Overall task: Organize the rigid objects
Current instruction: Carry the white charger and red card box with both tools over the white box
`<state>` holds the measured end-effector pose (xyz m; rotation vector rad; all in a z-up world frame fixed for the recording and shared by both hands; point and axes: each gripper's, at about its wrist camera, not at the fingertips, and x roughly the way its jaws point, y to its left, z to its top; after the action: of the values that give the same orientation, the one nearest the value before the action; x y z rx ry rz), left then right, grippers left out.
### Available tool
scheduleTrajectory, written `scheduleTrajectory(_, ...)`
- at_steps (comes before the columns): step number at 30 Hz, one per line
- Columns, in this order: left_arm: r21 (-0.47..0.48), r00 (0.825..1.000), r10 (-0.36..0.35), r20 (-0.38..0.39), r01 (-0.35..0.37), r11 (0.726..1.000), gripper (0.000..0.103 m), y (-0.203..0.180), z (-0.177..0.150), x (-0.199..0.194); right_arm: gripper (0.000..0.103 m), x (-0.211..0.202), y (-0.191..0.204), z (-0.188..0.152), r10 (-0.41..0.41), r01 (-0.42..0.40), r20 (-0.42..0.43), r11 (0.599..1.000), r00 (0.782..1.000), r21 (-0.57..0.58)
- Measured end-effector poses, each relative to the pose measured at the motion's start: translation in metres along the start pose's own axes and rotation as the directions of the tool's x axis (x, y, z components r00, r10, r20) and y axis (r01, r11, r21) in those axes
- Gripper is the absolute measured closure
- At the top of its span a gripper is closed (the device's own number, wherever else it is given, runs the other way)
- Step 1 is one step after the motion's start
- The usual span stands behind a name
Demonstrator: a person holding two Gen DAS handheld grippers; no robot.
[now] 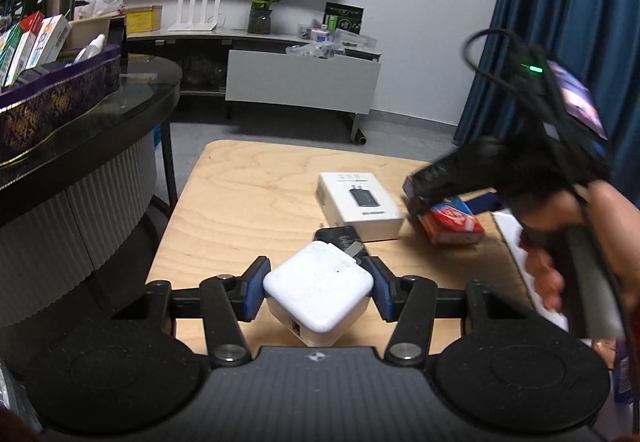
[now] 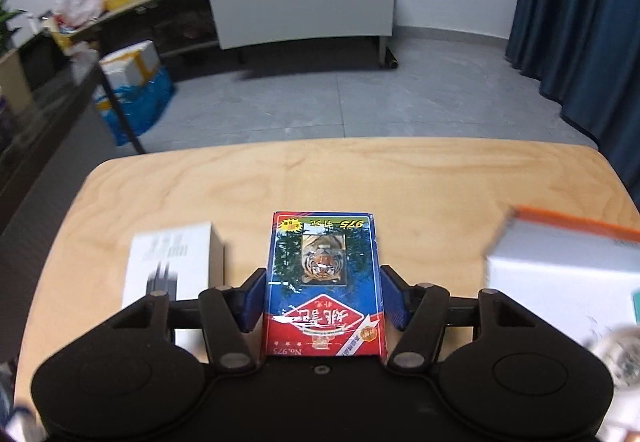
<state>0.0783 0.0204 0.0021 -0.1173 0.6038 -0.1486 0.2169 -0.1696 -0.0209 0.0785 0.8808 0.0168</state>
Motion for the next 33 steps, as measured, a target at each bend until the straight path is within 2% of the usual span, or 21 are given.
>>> scheduleTrajectory(5,0.019,1.000,-0.026,0.015,0.025,0.999,0.050,-0.017,0.003,-0.014,0.032,-0.064,-0.020,-0.028,0.030,-0.028,0.086,0.999,0.996,-0.025)
scheduleTrajectory(8,0.036,0.998,-0.061,0.019,0.060,0.998,0.050,-0.031,0.005,-0.025,0.032,-0.108,-0.038,-0.044,0.032,-0.032,0.147,0.999,0.989,-0.001)
scheduleTrajectory(12,0.081,0.993,-0.113,0.022,0.110,0.991,0.050,-0.059,0.005,-0.040,0.032,-0.163,-0.071,-0.069,-0.027,0.014,0.222,0.998,0.975,0.060)
scheduleTrajectory(18,0.157,0.975,-0.220,0.018,0.214,0.964,0.050,-0.108,0.003,-0.058,0.032,-0.224,-0.120,-0.112,-0.159,0.136,0.269,0.986,0.950,0.101)
scheduleTrajectory(25,0.212,0.954,-0.299,0.023,0.287,0.934,0.050,-0.160,0.008,-0.070,0.032,-0.267,-0.162,-0.140,-0.238,0.197,0.329,0.968,0.914,0.154)
scheduleTrajectory(33,0.239,0.944,-0.330,0.020,0.316,0.918,0.050,-0.186,0.012,-0.069,0.032,-0.273,-0.185,-0.151,-0.225,0.158,0.340,0.964,0.913,0.213)
